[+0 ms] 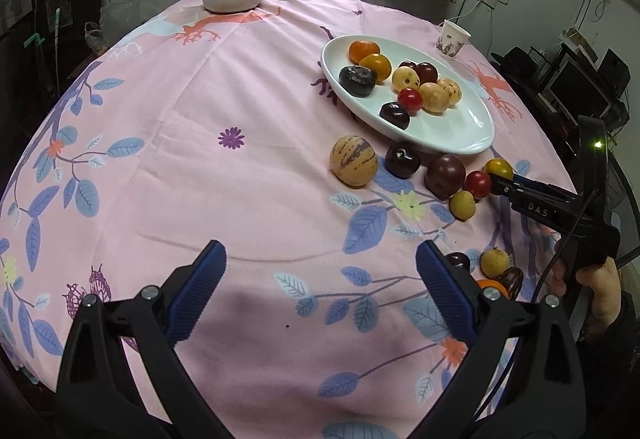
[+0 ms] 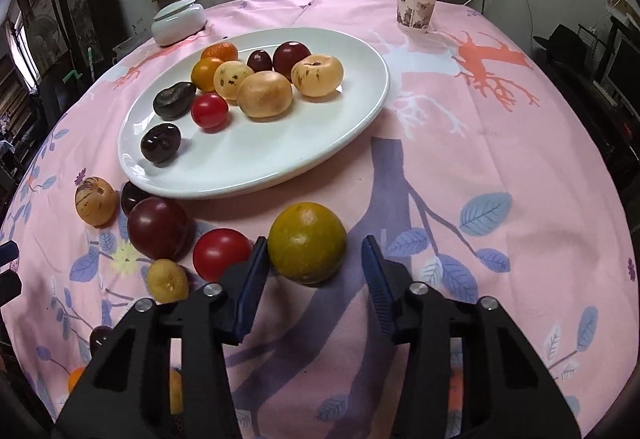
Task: Organize fruits
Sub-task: 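Withdraw both tools from the plate toward the loose fruits, then grasp a green-yellow citrus with the right tool while the left tool grasps a striped pepino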
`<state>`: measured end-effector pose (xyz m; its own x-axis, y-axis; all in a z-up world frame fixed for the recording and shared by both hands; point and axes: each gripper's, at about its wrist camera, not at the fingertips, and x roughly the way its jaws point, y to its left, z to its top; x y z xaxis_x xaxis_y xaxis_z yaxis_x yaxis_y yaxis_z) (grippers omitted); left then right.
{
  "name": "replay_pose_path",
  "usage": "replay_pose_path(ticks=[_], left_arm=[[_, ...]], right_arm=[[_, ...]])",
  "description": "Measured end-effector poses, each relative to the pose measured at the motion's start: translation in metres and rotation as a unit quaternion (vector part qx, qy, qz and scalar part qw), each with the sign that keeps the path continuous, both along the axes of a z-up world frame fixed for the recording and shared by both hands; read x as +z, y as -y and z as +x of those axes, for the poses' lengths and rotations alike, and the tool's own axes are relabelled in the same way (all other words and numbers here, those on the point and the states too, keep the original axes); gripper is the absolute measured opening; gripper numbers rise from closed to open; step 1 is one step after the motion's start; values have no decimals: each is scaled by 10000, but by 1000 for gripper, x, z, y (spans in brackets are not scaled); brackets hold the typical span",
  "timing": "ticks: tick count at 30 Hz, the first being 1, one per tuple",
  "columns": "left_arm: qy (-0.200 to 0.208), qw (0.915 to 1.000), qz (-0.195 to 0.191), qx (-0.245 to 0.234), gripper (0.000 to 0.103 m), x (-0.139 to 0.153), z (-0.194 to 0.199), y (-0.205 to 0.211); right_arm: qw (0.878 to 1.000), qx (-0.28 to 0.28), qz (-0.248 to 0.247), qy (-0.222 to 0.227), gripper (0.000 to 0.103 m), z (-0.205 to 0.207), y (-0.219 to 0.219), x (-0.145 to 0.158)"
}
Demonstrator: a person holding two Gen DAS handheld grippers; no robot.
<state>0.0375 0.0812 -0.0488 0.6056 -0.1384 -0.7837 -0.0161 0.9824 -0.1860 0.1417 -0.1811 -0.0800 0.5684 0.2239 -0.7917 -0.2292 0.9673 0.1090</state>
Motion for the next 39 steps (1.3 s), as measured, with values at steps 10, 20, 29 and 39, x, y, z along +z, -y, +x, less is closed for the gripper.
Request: replay_pose_path(ticks=[10,20,29,39], left_arm=[[0,9990,450,71,97,-5,36,10],[-262,9966,772,-109,91,-37,96,32],[-210,9973,632,-317,41,-36,97,37],[90,9984,240,-501,40,1,57,36]], right_arm=[[9980,33,619,97,39,-52,10,36],[9957,47,925,30,39,-86,26,43],[9941,117,1077,18,39,-90,22,46],[9944,268,1024,-54,39,-87,6,43]])
